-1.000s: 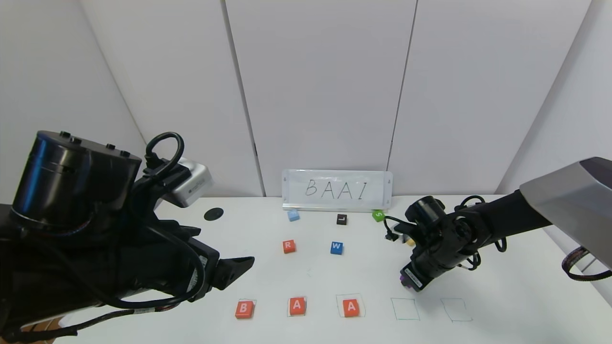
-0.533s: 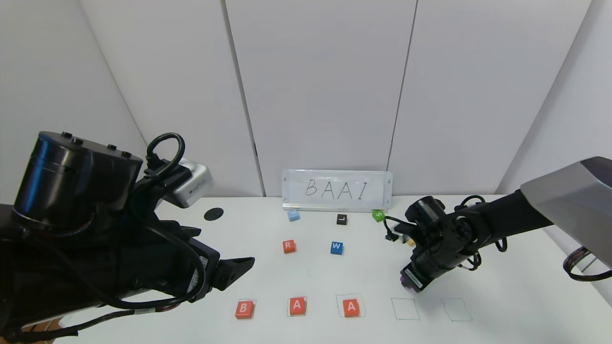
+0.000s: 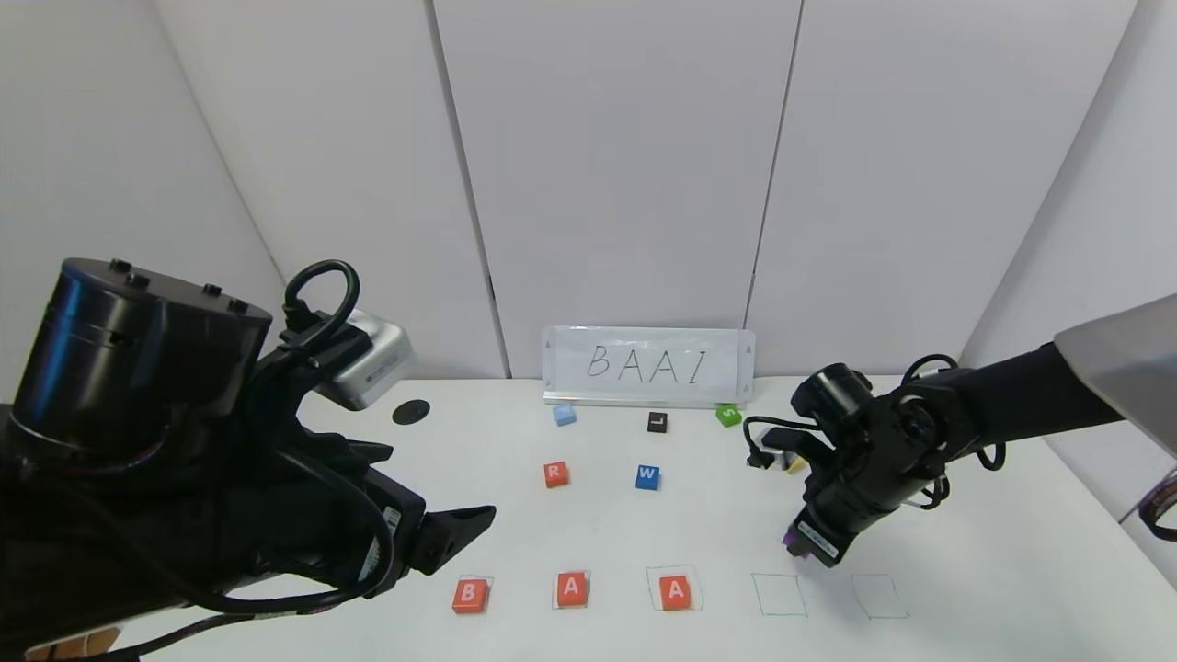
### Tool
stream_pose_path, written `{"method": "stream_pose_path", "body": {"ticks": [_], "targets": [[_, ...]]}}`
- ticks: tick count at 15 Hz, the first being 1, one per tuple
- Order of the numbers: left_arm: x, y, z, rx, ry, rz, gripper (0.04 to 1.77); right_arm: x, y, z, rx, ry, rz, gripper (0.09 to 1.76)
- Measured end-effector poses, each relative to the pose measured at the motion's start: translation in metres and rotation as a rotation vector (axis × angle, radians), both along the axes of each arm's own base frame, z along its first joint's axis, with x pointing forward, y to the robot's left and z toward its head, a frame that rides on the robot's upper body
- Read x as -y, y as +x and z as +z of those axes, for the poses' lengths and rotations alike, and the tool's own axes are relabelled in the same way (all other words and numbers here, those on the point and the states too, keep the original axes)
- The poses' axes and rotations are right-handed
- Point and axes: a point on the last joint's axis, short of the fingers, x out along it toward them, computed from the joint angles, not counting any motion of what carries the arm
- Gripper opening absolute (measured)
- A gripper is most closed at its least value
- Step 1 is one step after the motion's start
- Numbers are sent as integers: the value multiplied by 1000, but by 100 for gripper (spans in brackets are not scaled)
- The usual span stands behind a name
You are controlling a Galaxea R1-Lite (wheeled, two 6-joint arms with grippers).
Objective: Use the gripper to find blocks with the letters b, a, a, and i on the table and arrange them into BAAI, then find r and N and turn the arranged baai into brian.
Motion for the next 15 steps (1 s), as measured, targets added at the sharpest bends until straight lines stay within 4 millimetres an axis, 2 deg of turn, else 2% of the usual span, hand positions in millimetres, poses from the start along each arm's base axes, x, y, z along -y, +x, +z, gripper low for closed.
{"method": "stream_pose_path", "body": {"ticks": [8, 12, 15], "targets": [[-3, -3, 0, 10, 20, -10, 172, 11, -5, 0, 26, 5, 340, 53], [-3, -5, -3, 6, 33, -19, 172, 7, -17, -2, 44, -45, 544, 53], [-3, -5, -4, 4, 42, -25, 172, -3, -27, -2, 45, -54, 625, 53]]}}
